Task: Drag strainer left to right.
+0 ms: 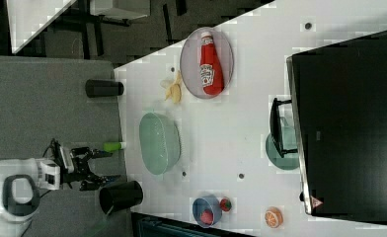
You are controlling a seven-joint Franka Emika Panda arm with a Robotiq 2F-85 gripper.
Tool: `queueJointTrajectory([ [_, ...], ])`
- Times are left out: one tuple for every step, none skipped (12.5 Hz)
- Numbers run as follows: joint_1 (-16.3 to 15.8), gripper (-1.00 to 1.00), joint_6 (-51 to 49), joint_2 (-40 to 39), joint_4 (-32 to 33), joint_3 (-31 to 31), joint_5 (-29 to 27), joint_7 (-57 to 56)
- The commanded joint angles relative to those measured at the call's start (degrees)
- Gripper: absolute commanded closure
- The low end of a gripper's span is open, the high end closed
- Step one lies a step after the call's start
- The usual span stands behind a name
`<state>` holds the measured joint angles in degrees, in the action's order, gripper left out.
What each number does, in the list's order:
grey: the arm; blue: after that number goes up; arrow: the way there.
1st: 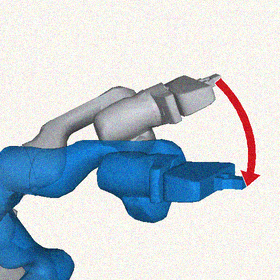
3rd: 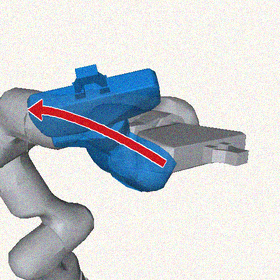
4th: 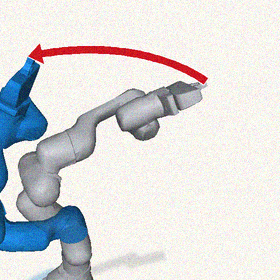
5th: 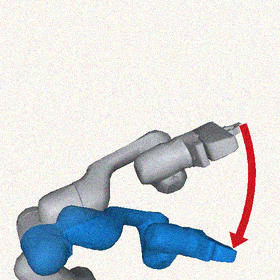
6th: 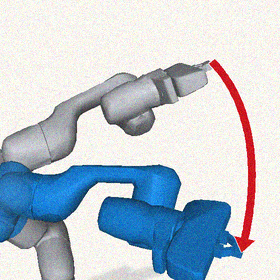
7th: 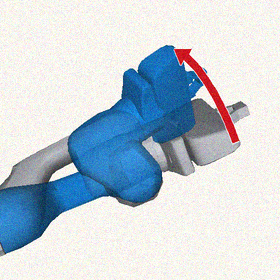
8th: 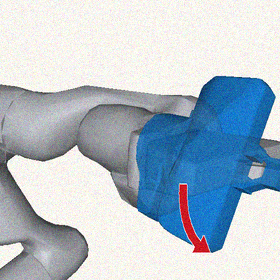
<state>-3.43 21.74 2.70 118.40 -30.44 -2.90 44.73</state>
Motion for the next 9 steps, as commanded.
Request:
queueJointTrajectory([
  [0.4,-1.00,7.6,-4.2,0.1,-3.0,0.2,22.1],
  [0.3,-1.00,10.0,-7.2,0.3,-3.8,1.8,25.8],
  [0.2,-1.00,11.8,-10.2,0.5,-4.0,3.9,28.8],
  [0.0,-1.00,13.6,-13.2,0.6,-4.0,6.3,30.8],
  [-0.2,-1.00,16.2,-16.2,0.5,-4.0,8.4,32.5],
  [-0.4,-1.00,18.9,-19.0,0.5,-3.8,9.9,34.0],
  [-0.6,-1.00,21.6,-21.6,0.5,-3.5,11.0,35.2],
  [-0.7,-1.00,24.2,-23.9,0.5,-3.2,12.3,36.1],
  [-1.0,-1.00,26.4,-26.0,0.5,-2.7,13.4,36.7],
])
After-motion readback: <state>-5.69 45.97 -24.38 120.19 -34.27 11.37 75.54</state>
